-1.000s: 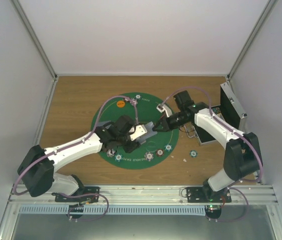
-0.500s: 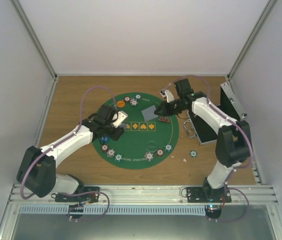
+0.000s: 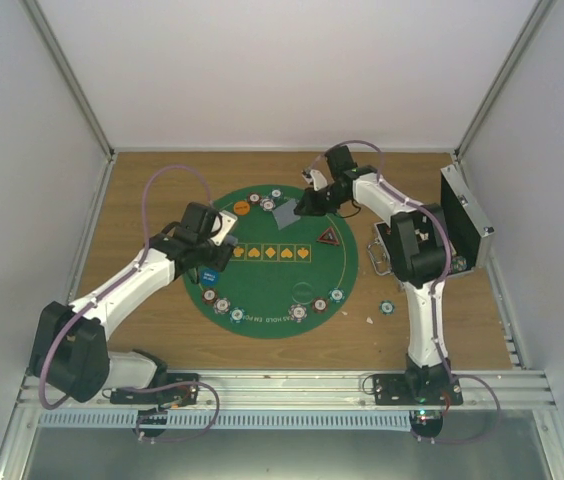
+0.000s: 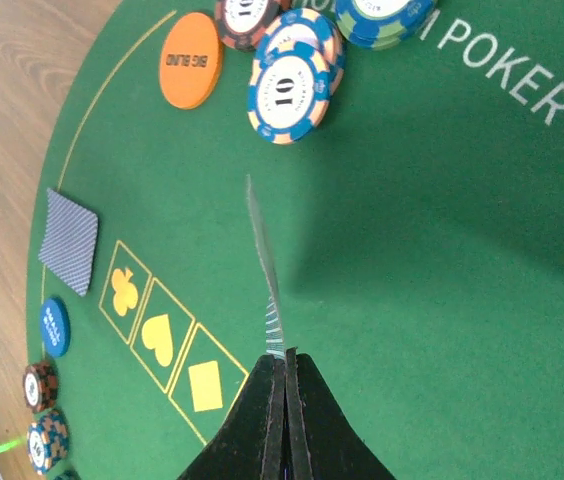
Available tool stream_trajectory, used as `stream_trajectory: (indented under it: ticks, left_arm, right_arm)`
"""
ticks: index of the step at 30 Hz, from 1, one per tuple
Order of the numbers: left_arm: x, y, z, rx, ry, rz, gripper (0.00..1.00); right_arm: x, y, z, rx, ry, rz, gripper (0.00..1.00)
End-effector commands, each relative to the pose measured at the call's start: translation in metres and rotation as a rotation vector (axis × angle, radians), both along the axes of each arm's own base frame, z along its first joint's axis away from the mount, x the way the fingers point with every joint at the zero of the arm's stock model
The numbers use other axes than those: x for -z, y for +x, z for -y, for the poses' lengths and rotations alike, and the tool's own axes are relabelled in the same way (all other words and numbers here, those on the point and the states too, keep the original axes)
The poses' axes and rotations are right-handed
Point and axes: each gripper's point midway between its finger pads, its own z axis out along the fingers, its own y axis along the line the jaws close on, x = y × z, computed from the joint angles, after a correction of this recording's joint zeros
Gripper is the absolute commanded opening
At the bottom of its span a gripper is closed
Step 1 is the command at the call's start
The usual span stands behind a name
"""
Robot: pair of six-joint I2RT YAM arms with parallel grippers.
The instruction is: Distribute texas hold em gaming equipment
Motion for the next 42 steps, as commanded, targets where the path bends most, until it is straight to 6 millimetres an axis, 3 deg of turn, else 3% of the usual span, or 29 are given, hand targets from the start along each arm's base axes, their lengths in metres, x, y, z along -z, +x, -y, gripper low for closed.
stream_trajectory:
  ticks: [1,13,31,35,42]
  left_arm:
    - [-0.021,0.010,-0.012,-0.067,-0.006,0.068,0.56]
    - [-0.024,0.017,-0.013,-0.076,-0.005,0.075,0.56]
    - [-0.021,0.024,-0.011,-0.060,0.005,0.061,0.56]
    - [-0.020,0.025,-0.009,-0.056,0.001,0.056,0.56]
    - [-0.023,0.027,-0.006,-0.047,-0.008,0.063,0.56]
  right_arm:
    - [0.018,0.001,0.000,-0.028,-0.027,-0.038,0.00]
    - [0.063,0.021,0.020,0.010,-0.206,-0.045,0.01]
    - [0.087,0.056,0.019,-0.006,-0.248,0.006,0.02]
    - [0.088,0.057,0.021,-0.004,-0.258,0.008,0.09]
    - [0.072,0.064,0.030,0.021,-0.302,0.051,0.29]
